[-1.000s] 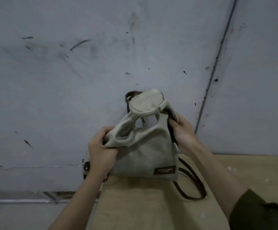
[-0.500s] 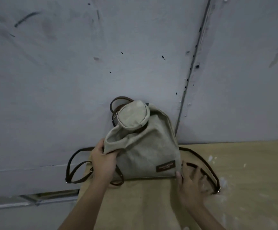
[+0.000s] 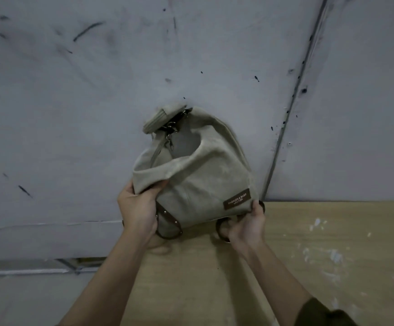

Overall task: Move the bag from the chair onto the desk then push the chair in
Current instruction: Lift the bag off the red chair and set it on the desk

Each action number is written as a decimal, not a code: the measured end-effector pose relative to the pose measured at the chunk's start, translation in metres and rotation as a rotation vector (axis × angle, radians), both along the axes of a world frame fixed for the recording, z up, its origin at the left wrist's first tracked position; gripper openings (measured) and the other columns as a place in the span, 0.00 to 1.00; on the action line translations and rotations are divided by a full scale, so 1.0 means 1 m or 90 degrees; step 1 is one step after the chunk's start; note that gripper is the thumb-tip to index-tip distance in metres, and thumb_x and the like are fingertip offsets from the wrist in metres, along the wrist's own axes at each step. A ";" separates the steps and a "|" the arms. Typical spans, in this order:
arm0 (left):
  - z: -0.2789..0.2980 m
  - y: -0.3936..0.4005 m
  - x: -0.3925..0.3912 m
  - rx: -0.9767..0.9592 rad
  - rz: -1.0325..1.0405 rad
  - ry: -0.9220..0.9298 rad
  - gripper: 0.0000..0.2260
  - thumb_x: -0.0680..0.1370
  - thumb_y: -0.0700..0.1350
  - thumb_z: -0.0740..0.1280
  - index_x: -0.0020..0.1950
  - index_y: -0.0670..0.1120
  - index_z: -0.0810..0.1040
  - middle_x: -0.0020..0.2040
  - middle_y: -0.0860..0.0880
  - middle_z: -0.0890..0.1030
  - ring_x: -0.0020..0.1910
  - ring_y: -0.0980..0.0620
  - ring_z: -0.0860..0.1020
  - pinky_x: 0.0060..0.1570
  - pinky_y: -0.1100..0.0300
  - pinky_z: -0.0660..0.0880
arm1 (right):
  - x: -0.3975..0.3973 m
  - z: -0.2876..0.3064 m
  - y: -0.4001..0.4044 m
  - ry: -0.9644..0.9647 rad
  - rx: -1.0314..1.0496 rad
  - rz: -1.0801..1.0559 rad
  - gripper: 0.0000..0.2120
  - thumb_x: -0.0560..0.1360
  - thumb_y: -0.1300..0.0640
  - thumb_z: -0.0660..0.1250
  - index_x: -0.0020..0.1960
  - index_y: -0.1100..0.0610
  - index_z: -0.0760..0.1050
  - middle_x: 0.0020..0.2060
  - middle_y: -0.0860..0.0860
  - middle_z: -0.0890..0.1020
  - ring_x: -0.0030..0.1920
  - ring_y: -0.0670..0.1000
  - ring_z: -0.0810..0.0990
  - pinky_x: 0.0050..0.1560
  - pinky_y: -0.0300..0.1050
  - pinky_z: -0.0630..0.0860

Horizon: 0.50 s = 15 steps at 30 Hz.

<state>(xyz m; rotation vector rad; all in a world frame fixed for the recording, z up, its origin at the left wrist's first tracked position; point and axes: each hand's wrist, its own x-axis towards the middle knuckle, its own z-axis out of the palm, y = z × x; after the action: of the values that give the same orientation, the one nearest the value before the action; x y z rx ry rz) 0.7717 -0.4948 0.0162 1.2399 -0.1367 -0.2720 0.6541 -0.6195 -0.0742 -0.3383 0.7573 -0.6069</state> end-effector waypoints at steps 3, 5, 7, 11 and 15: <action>0.009 0.008 0.005 -0.006 0.004 -0.021 0.18 0.62 0.35 0.74 0.50 0.37 0.79 0.44 0.48 0.83 0.45 0.51 0.82 0.51 0.53 0.80 | -0.006 0.003 -0.002 -0.155 0.088 0.042 0.24 0.73 0.45 0.55 0.64 0.56 0.69 0.61 0.60 0.72 0.62 0.62 0.71 0.62 0.64 0.67; 0.016 0.013 0.008 -0.021 0.001 -0.027 0.19 0.59 0.38 0.75 0.49 0.39 0.80 0.45 0.47 0.82 0.46 0.50 0.82 0.50 0.53 0.79 | -0.009 0.005 -0.004 -0.200 0.100 0.070 0.29 0.68 0.47 0.59 0.68 0.54 0.65 0.65 0.60 0.69 0.64 0.65 0.69 0.57 0.67 0.70; 0.021 0.016 0.010 -0.031 -0.013 -0.030 0.17 0.56 0.41 0.75 0.44 0.43 0.80 0.44 0.48 0.83 0.46 0.51 0.82 0.48 0.54 0.79 | -0.007 0.007 -0.006 -0.215 0.090 0.096 0.31 0.65 0.48 0.60 0.68 0.54 0.65 0.64 0.60 0.69 0.60 0.66 0.72 0.50 0.66 0.74; 0.035 0.022 0.017 -0.017 -0.039 -0.071 0.13 0.55 0.41 0.75 0.38 0.47 0.80 0.36 0.53 0.85 0.43 0.53 0.83 0.47 0.55 0.80 | 0.004 0.009 -0.003 -0.235 0.083 0.139 0.31 0.64 0.49 0.58 0.67 0.57 0.66 0.61 0.58 0.73 0.57 0.66 0.72 0.40 0.66 0.80; 0.043 0.029 0.026 0.039 -0.061 -0.153 0.12 0.55 0.40 0.74 0.36 0.47 0.79 0.31 0.56 0.85 0.37 0.56 0.83 0.36 0.62 0.81 | 0.015 0.000 -0.001 -0.185 0.108 0.169 0.24 0.64 0.55 0.55 0.58 0.62 0.70 0.55 0.60 0.75 0.56 0.66 0.71 0.52 0.68 0.72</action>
<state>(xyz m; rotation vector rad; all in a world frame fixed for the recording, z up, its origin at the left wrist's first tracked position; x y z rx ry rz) 0.7980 -0.4660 0.0589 1.3256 -0.3983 -0.2109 0.6687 -0.6204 -0.0739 -0.1834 0.4694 -0.3279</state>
